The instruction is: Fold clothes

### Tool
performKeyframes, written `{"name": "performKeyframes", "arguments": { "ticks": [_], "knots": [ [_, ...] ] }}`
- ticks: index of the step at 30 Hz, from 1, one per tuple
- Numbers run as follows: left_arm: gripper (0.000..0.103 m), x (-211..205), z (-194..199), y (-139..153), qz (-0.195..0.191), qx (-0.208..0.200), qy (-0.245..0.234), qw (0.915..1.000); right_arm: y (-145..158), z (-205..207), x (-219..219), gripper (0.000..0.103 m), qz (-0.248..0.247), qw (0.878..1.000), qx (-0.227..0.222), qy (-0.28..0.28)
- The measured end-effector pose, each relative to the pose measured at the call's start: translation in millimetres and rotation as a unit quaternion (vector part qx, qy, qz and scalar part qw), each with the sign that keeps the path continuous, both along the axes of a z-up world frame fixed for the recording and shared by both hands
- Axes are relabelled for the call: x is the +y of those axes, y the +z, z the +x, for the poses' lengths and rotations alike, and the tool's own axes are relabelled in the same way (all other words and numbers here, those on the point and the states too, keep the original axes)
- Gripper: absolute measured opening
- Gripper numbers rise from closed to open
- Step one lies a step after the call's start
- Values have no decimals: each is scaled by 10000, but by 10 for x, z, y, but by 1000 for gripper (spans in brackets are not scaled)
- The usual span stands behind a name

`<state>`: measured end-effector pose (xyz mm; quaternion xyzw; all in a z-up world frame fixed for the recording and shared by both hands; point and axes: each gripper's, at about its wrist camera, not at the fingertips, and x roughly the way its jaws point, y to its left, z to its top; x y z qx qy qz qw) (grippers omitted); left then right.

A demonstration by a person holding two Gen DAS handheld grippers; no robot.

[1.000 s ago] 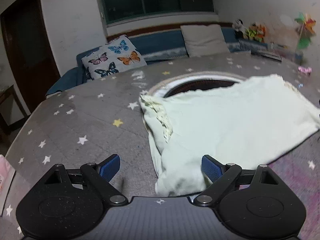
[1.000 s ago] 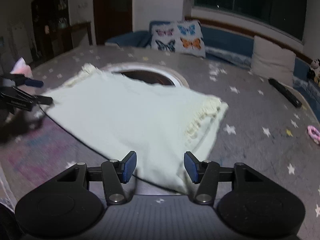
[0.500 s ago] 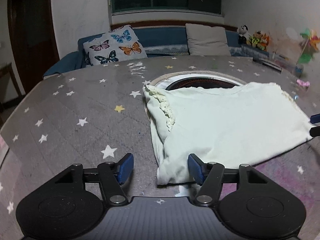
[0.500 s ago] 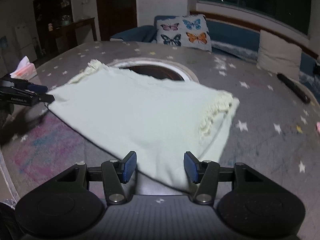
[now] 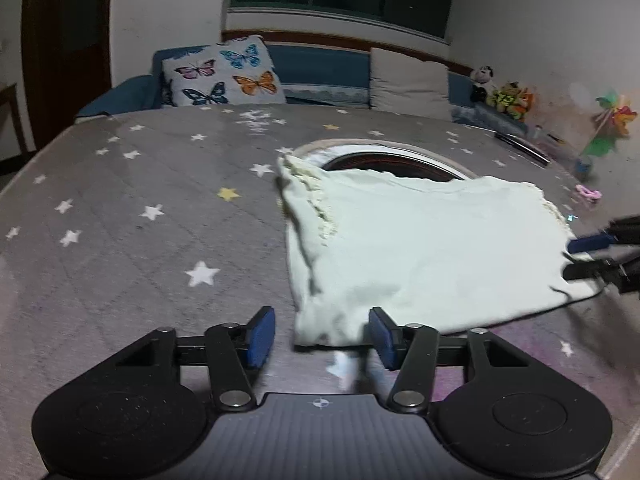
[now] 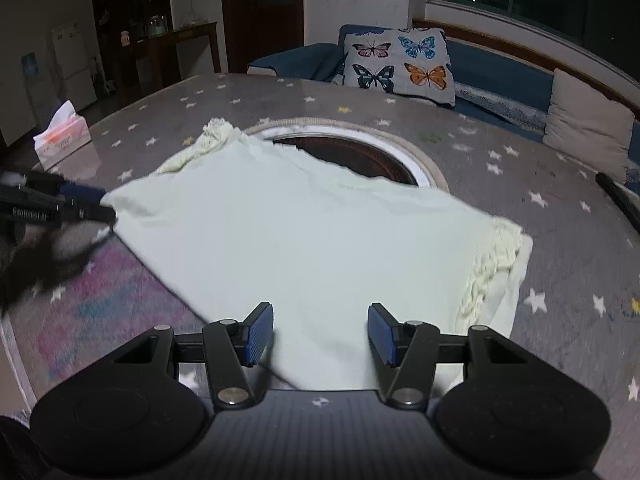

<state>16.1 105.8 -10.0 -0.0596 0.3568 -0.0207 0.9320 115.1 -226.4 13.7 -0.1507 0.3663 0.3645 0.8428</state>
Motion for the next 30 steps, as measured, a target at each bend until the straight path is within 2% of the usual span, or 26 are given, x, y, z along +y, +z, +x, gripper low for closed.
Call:
{"name": "performKeyframes", "arguments": {
  "ticks": [3,6,10,12,15,23,25,27,30],
  "knots": [
    [40,6,5,-24,-166,58,87,9998,58,23,157,53,8,9999,-42,133],
    [41,75,-11,15,-456,-8,242,9987,116,47,315,53,15,9996,-84,266],
    [40,161,-39,83,-544,-234,420,9974,191,78,527,52,27,9989,-138,445],
    [27,205,-18,45,-494,-127,529,9973,178,95,720,52,68,9982,-122,577],
    [24,286,-40,-18,-603,6,611,9963,162,116,1008,51,134,9969,-98,773],
    [26,366,-167,31,-853,-116,703,9938,32,19,1724,44,62,9912,-215,1305],
    [32,373,-202,65,-938,-174,720,9928,-44,-36,1895,43,-42,9891,-280,1444],
    [44,352,-199,71,-939,-200,698,9929,-128,-101,1990,41,-157,9862,-310,1618],
    [44,317,-192,64,-927,-205,659,9933,-150,-165,2042,41,-201,9833,-287,1786]
  ]
}}
